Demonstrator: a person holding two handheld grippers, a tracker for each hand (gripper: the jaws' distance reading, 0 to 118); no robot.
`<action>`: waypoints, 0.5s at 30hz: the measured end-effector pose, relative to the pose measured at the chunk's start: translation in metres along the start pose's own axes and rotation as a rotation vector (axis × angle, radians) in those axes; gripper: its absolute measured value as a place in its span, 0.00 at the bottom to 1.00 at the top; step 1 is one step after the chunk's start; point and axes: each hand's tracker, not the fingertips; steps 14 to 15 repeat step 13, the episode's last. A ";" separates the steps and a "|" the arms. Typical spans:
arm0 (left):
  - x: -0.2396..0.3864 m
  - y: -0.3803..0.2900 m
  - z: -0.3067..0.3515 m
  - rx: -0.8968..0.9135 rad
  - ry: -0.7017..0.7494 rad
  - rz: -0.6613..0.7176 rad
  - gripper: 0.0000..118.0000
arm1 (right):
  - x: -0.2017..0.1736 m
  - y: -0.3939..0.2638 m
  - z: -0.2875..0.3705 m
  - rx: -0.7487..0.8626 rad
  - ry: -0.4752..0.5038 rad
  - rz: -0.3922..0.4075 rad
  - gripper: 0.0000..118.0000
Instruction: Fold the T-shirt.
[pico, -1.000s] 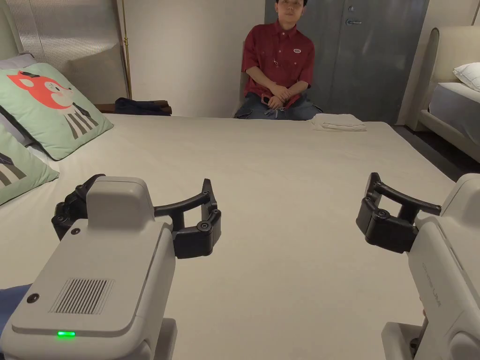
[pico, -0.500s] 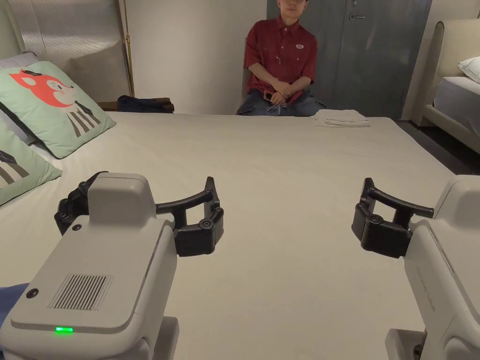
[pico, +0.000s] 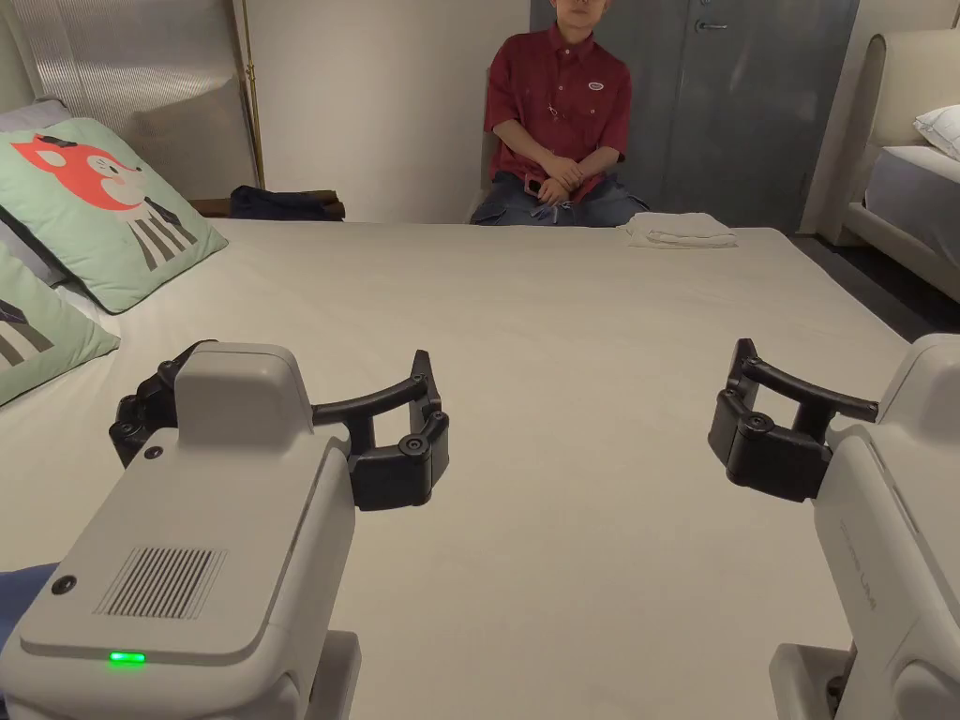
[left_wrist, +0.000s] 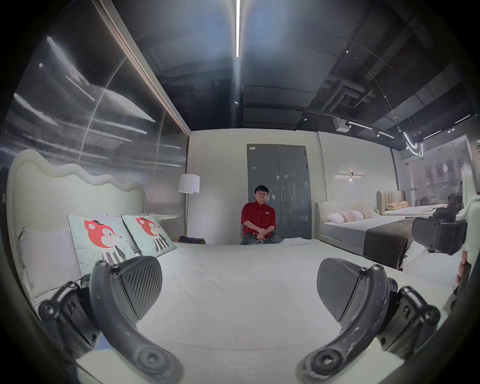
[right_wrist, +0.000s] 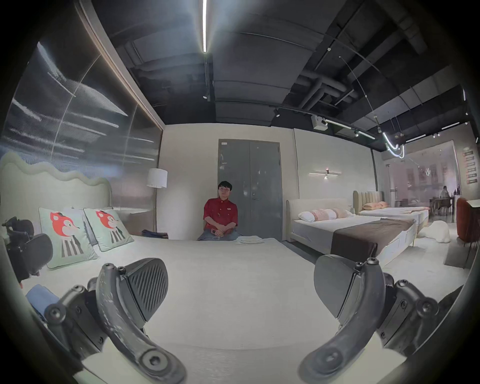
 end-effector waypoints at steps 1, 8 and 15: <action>0.000 0.000 0.000 -0.002 -0.002 -0.001 0.98 | 0.000 0.000 0.000 -0.001 -0.001 -0.002 0.95; 0.000 0.001 0.001 0.000 -0.004 -0.002 0.98 | 0.000 0.000 0.001 -0.007 -0.010 0.011 0.95; 0.001 0.000 0.002 -0.005 -0.002 0.002 0.98 | 0.000 0.002 0.002 -0.007 -0.004 0.003 0.95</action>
